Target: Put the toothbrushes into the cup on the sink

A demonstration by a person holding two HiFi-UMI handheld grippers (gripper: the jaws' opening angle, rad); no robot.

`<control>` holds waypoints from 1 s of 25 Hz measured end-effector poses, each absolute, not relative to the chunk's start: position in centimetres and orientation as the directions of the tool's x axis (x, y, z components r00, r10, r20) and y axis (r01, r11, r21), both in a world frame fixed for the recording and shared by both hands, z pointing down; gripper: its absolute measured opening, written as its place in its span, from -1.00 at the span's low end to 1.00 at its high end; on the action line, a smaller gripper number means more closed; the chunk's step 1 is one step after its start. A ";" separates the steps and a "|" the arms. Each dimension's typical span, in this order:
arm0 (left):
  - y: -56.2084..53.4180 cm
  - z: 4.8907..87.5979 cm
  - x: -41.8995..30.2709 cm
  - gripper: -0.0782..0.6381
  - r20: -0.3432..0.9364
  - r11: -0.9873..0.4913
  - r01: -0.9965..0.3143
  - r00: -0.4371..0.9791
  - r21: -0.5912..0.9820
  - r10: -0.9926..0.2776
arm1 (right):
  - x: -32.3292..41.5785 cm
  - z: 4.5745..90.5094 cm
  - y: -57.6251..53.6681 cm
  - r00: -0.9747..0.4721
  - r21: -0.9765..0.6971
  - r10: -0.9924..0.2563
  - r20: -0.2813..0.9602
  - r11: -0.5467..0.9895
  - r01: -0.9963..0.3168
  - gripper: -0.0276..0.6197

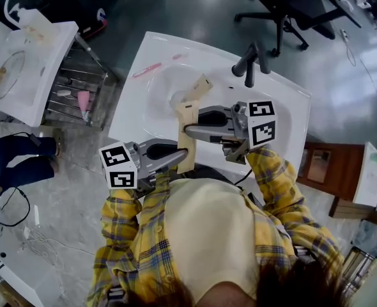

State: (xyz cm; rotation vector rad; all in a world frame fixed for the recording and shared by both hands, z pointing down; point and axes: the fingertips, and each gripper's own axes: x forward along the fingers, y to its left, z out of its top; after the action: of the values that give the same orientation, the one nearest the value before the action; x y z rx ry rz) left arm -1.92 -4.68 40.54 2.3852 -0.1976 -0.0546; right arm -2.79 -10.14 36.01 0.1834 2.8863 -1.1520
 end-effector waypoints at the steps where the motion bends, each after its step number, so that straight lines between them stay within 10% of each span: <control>1: -4.7 40.6 -2.0 -0.71 0.018 -0.722 -0.131 0.987 0.679 -0.162 | -2.9 36.0 -10.1 -0.992 -0.686 0.102 -0.071 0.717 0.123 -0.70; 25: -11.4 40.2 -8.5 -0.43 0.043 -0.622 -0.622 0.723 0.476 -0.689 | -1.3 34.2 -15.1 -0.978 -0.600 -0.197 -0.064 0.791 -0.120 -0.72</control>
State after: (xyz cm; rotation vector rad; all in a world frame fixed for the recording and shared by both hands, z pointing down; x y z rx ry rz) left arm -8.45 -11.43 40.20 2.4624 -1.0015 -0.1970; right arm -1.26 -15.06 34.24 -0.2542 2.8552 -0.9437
